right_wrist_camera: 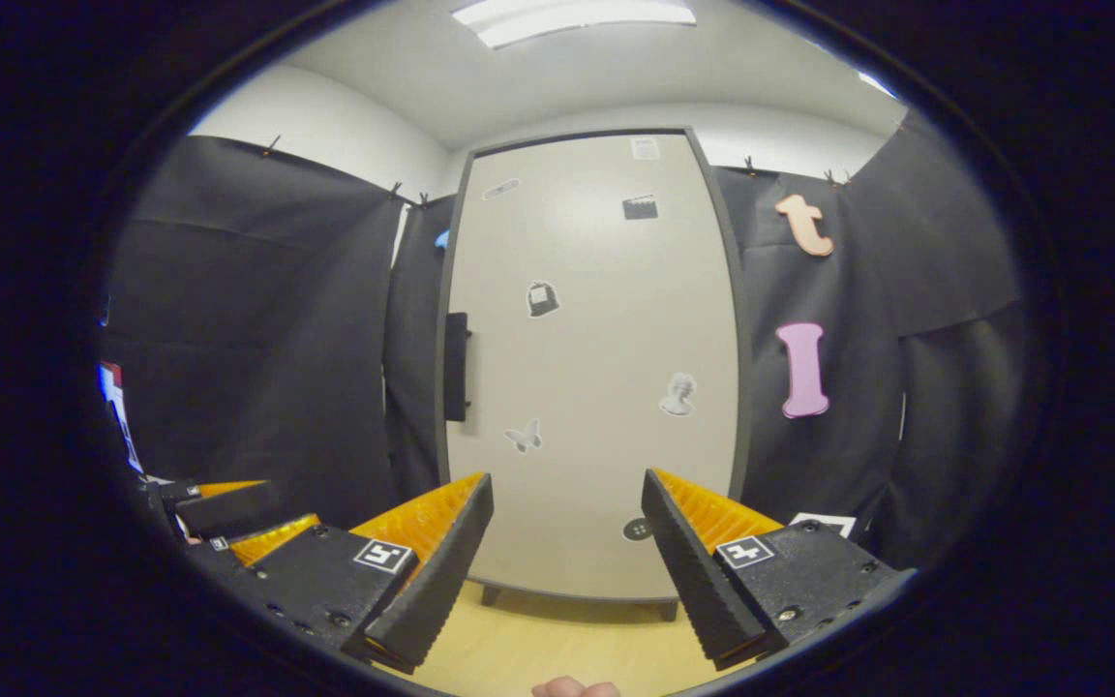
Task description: Open the cabinet door with the right hand, grasp the bottle in the cabinet with the left hand and place it on the coaster, then close the cabinet door with the right hand.
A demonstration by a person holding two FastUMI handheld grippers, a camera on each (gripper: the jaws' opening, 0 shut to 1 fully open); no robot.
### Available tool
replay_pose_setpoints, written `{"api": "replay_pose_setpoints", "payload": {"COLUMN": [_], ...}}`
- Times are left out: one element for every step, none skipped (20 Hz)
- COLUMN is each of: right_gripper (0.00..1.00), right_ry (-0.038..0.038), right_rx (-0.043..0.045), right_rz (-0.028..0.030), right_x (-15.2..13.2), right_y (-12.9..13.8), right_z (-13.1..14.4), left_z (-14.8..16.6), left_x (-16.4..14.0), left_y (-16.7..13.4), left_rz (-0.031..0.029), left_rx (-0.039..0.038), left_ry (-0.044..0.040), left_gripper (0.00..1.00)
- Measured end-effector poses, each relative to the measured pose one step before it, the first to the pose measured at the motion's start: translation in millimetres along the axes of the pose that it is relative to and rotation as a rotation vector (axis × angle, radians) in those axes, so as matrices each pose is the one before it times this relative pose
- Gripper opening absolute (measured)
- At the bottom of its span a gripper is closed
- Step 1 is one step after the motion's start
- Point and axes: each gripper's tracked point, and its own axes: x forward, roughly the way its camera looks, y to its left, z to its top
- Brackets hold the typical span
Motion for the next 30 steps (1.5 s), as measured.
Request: {"api": "replay_pose_setpoints", "payload": {"right_gripper": [0.99, 0.95, 0.99, 0.99, 0.99, 0.99, 0.99, 0.99, 0.99, 0.99, 0.99, 0.99, 0.99, 0.99, 0.95, 0.95, 0.95, 0.95, 0.95, 0.95, 0.95, 0.95, 0.95, 0.99, 0.95, 0.95, 0.99, 0.99, 0.99, 0.98], "right_ry": [-0.00319, -0.00629, -0.00039, 0.00681, 0.00956, 0.00635, 0.00385, 0.00295, -0.00099, -0.00180, 0.00147, 0.00284, 0.01118, 0.00788, 0.00316, 0.00365, 0.00565, 0.00346, 0.00045, 0.00119, 0.00129, -0.00069, 0.00016, 0.00091, 0.00331, 0.00572, 0.00927, 0.00445, 0.00597, 0.00134], "right_rx": [-0.00527, -0.00444, -0.00192, 0.00215, 0.00618, 0.00642, 0.00603, 0.00461, 0.00522, 0.00292, 0.00189, 0.00074, -0.00822, -0.01062, -0.00682, -0.00017, 0.00386, 0.00727, 0.00758, 0.00314, -0.00285, -0.00700, -0.00858, -0.00549, -0.00084, 0.00182, 0.00260, 0.00370, -0.00039, -0.00285], "right_rz": [0.02635, 0.02320, 0.01626, 0.01971, 0.02237, 0.02348, 0.01577, 0.00951, 0.01011, 0.01015, 0.00498, 0.00267, -0.00033, -0.00102, -0.00082, -0.00116, 0.00255, 0.00539, 0.00035, 0.00077, 0.00059, 0.00006, 0.00112, 0.00623, 0.00501, 0.00189, -0.00013, 0.00142, -0.00237, -0.00417], "right_x": [10.15, 11.80, 10.70, 10.95, 10.17, 11.42, 11.74, 12.23, 11.77, 11.20, 9.97, 11.30, 12.45, 10.22, 10.72, 9.12, 6.10, 5.86, 6.11, 4.45, 3.64, 3.52, 1.42, 2.43, 3.26, 3.07, 1.84, 2.05, 2.12, 1.60], "right_y": [7.71, 8.92, 5.29, 6.72, 7.89, 7.89, 5.27, 3.76, 3.74, 3.37, 2.25, 1.22, 1.60, 0.43, 0.66, 1.06, 2.05, 1.77, 1.11, 0.96, 0.96, 1.33, 1.73, 2.56, 3.23, 2.11, 1.55, 0.55, 0.05, -0.51], "right_z": [4.19, 5.51, 2.96, 1.79, 1.46, 2.56, 3.68, 2.75, 2.80, 3.09, 1.41, 1.49, -2.33, 0.54, 1.19, 1.68, 1.06, 2.09, 1.63, 1.13, 0.10, 1.11, -0.01, 0.09, -0.49, -1.18, -1.84, -0.81, -1.37, 0.46], "left_z": [0.25, -0.43, 0.75, -0.91, 0.72, -1.32, 0.10, -1.07, -1.36, -0.01, -0.63, -0.43, -0.39, 0.24, 0.53, -0.33, -1.13, 0.78, -1.08, -1.50, 0.51, -0.77, 0.05, -0.60, 0.64, -0.39, 0.30, 0.86, 1.32, -0.72], "left_x": [-1.86, -1.45, -0.62, -0.83, -1.42, -0.83, -0.68, -2.00, -0.74, -0.46, -1.23, -0.97, -1.01, -0.76, -0.57, -1.35, -1.41, -0.48, -0.06, 1.05, 0.26, 0.71, -0.09, 1.16, -0.04, 0.10, -0.34, -1.42, 0.28, 0.85], "left_y": [1.53, 0.11, 0.69, -0.14, 0.66, 1.88, 1.69, 2.51, 2.07, 1.69, 1.37, 1.67, 2.87, 2.39, 2.23, 0.83, 2.28, 3.04, 2.04, 0.29, 0.98, 1.79, 0.81, 0.50, 0.78, -0.81, -0.48, -0.01, 0.93, 0.44], "left_rz": [0.00228, 0.00365, 0.00140, -0.00007, 0.00144, 0.00482, 0.00440, 0.00389, 0.00466, 0.00450, 0.00453, 0.00374, 0.00592, 0.00662, 0.00485, 0.00502, 0.00484, 0.00541, 0.00441, 0.00288, 0.00225, 0.00257, 0.00172, 0.00082, -0.00002, -0.00040, 0.00068, 0.00135, 0.00261, 0.00107], "left_rx": [0.00264, 0.00170, -0.00059, -0.00079, 0.00244, 0.00275, 0.00075, -0.00076, -0.00130, 0.00055, 0.00179, 0.00338, 0.00347, 0.00229, 0.00040, 0.00002, 0.00140, 0.00382, 0.00349, 0.00128, -0.00109, -0.00203, -0.00132, -0.00077, -0.00002, 0.00034, 0.00068, 0.00025, -0.00083, -0.00128], "left_ry": [0.00089, 0.00088, 0.00068, 0.00182, 0.00241, 0.00366, 0.00407, 0.00520, 0.00515, 0.00399, 0.00266, 0.00230, 0.00171, 0.00205, 0.00098, 0.00082, -0.00115, 0.00010, 0.00266, 0.00199, 0.00101, -0.00005, 0.00038, 0.00021, 0.00006, 0.00057, 0.00017, -0.00300, -0.00323, -0.00045], "left_gripper": [0.95, 0.95, 0.95, 0.95, 0.95, 0.95, 0.95, 0.95, 0.95, 0.95, 0.95, 0.95, 0.95, 0.95, 0.95, 0.95, 0.95, 0.95, 0.95, 0.95, 0.95, 0.95, 0.95, 0.95, 0.95, 0.95, 0.95, 0.95, 0.95, 0.95]}}
